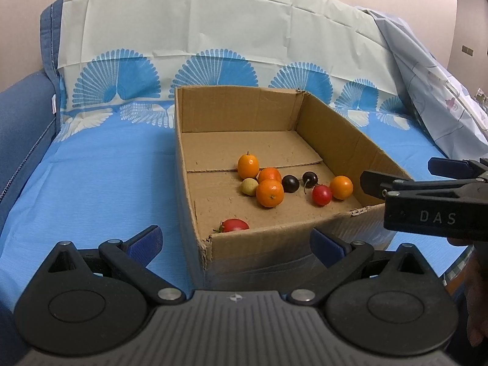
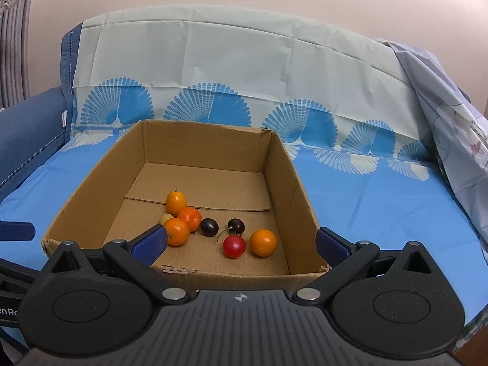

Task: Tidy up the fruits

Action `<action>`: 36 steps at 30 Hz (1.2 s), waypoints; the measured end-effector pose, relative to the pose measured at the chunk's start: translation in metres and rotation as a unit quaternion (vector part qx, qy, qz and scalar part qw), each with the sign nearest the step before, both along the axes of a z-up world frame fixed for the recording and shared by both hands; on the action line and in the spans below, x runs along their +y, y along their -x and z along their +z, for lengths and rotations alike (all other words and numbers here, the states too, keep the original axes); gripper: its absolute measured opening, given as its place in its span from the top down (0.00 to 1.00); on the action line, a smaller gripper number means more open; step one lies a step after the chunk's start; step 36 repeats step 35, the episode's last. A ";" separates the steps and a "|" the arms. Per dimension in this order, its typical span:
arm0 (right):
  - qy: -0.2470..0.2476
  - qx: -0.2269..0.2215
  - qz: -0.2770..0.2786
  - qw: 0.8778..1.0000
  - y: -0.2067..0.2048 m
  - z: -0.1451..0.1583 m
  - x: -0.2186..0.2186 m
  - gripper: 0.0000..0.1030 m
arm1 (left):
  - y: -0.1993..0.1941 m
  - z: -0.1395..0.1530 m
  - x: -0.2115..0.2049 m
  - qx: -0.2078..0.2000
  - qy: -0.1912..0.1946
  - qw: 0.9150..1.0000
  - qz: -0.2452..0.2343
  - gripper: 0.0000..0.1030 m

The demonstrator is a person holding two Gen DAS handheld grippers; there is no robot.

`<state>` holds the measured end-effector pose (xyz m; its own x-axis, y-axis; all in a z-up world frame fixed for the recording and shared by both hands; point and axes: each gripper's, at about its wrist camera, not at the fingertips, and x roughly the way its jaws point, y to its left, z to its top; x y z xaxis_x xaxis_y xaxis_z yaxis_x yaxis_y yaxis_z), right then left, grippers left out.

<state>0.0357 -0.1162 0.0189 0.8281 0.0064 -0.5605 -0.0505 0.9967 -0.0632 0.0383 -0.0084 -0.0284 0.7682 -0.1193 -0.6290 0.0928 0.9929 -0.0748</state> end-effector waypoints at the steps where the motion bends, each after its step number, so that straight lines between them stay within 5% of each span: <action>1: 0.002 0.000 0.000 1.000 0.000 0.000 0.000 0.01 | 0.000 0.000 0.000 -0.001 0.000 1.000 0.000 0.00; 27: -0.026 -0.008 -0.014 1.000 -0.016 -0.001 -0.005 0.01 | -0.023 0.005 0.008 0.001 0.028 0.999 0.022 0.00; 36: -0.130 -0.106 -0.077 0.983 -0.026 0.020 -0.079 0.01 | -0.027 0.016 0.008 -0.047 0.020 0.999 0.012 0.00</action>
